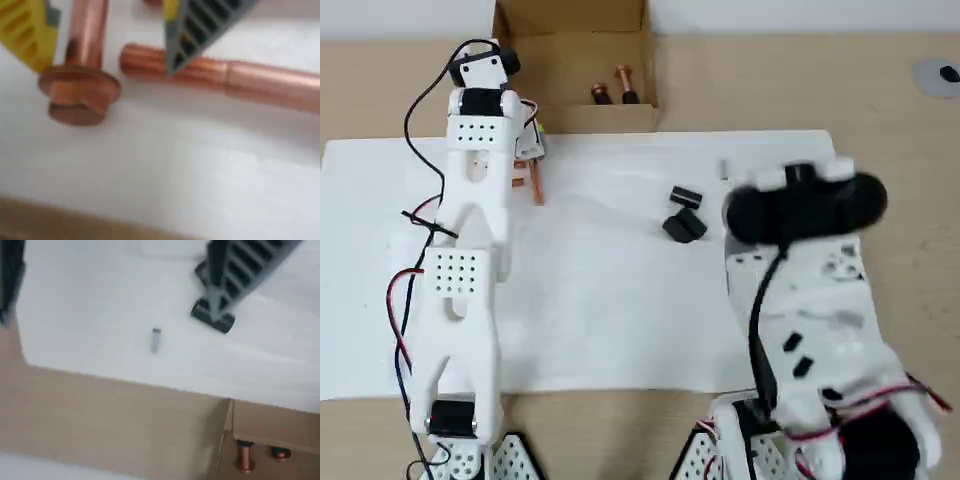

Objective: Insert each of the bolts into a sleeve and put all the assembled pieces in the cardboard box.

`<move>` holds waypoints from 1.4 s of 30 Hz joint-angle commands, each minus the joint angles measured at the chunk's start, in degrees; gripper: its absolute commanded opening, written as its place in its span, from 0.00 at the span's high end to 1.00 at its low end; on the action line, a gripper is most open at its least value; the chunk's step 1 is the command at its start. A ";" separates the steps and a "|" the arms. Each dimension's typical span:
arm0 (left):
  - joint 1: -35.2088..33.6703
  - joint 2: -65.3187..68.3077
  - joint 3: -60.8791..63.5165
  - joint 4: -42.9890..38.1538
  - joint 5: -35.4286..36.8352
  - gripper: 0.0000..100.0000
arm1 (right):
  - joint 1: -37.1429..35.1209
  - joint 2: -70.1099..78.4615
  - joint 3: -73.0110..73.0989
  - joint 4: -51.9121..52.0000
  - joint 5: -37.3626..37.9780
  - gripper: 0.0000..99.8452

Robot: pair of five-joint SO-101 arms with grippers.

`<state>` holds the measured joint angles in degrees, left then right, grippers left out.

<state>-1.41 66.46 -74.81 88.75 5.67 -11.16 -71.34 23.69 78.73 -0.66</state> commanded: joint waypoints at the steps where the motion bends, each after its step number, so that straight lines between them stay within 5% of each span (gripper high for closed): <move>1: -0.44 1.89 -3.34 -0.26 0.44 0.84 | 0.84 -3.38 1.98 -1.49 1.23 0.70; 33: 1.93 5.23 -7.47 10.81 -1.76 0.84 | 0.75 -7.87 3.21 -1.49 1.23 0.70; 38: 1.93 5.23 -7.47 10.81 -1.85 0.98 | 0.75 -7.87 3.21 -1.49 1.23 0.70; 42: 1.85 5.23 -7.82 10.90 -1.76 1.00 | 0.75 -7.87 3.21 -1.49 1.23 0.70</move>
<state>0.70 71.65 -82.29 98.51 4.44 -11.16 -79.16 27.12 78.46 0.04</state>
